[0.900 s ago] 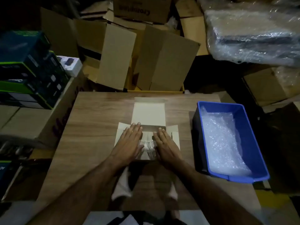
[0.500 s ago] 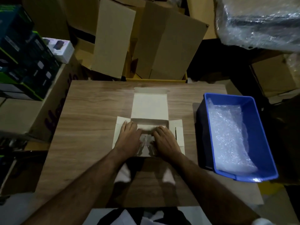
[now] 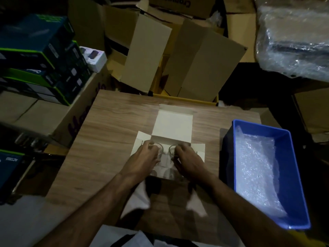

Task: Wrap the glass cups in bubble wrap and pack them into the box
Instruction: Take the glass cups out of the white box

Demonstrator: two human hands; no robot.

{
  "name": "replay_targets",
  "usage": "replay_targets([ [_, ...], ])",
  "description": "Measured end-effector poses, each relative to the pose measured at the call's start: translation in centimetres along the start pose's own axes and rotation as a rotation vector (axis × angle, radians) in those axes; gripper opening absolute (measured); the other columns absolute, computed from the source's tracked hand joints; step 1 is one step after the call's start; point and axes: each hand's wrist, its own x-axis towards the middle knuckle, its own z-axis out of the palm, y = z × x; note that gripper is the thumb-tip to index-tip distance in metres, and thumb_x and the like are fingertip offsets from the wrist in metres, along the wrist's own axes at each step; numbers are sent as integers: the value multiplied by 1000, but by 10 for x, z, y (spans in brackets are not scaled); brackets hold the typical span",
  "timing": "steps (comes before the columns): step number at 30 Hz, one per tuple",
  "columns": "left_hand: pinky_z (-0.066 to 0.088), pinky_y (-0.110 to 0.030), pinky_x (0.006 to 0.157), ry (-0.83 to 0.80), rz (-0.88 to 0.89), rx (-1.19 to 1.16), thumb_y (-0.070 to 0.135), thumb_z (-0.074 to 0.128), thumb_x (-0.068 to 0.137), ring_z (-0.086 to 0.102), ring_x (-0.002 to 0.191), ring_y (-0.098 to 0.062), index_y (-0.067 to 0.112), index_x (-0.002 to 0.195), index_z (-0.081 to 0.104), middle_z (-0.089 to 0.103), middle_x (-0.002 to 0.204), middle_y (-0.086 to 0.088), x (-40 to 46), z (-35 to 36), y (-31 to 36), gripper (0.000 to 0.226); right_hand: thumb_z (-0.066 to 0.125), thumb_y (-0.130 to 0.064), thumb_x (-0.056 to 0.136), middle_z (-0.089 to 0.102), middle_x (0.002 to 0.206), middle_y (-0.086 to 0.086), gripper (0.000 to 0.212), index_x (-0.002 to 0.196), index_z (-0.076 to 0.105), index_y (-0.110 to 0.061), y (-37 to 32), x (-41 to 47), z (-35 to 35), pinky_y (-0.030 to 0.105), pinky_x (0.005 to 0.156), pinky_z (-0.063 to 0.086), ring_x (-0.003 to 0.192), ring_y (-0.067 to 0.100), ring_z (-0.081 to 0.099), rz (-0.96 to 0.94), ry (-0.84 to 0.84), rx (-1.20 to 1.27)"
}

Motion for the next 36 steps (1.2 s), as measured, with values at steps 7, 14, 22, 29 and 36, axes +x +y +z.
replay_targets([
  [7, 54, -30, 91, 288, -70, -64, 26, 65, 95, 44, 126, -16, 31, 151, 34, 34, 141, -3, -26, -49, -5, 63, 58, -24, 100, 37, 148, 22, 58, 152, 34, -29, -40, 39, -37, 45, 85, 60, 130, 34, 47, -79, 88, -73],
  [14, 54, -34, 83, 322, -332, 16, 23, 71, 90, 51, 118, -26, 29, 144, 43, 34, 131, -5, -47, -64, -68, 61, 48, -33, 102, 24, 153, 17, 52, 152, 32, -35, -103, 103, -24, 42, 96, 52, 134, 31, 42, -177, -9, -10],
  [22, 53, -37, 91, 172, -553, -20, 28, 70, 90, 51, 118, -27, 24, 145, 39, 31, 134, -7, -60, -49, -127, 63, 63, -28, 96, 32, 142, 12, 53, 144, 42, -32, -147, 167, 43, 44, 91, 53, 129, 32, 45, -189, -132, 27],
  [29, 53, -39, 85, 154, -512, -13, 31, 73, 87, 55, 110, -29, 22, 141, 43, 35, 129, -7, -64, -36, -144, 62, 71, -23, 90, 37, 134, 12, 59, 143, 46, -29, -141, 181, 74, 49, 91, 55, 124, 34, 48, -141, -247, 5],
  [36, 53, -36, 87, 185, -507, 21, 44, 72, 87, 53, 118, -25, 22, 145, 39, 36, 135, -6, -67, -37, -144, 70, 67, -31, 94, 36, 147, 15, 66, 152, 36, -30, -142, 181, 72, 47, 96, 50, 132, 34, 46, -140, -252, -30],
])
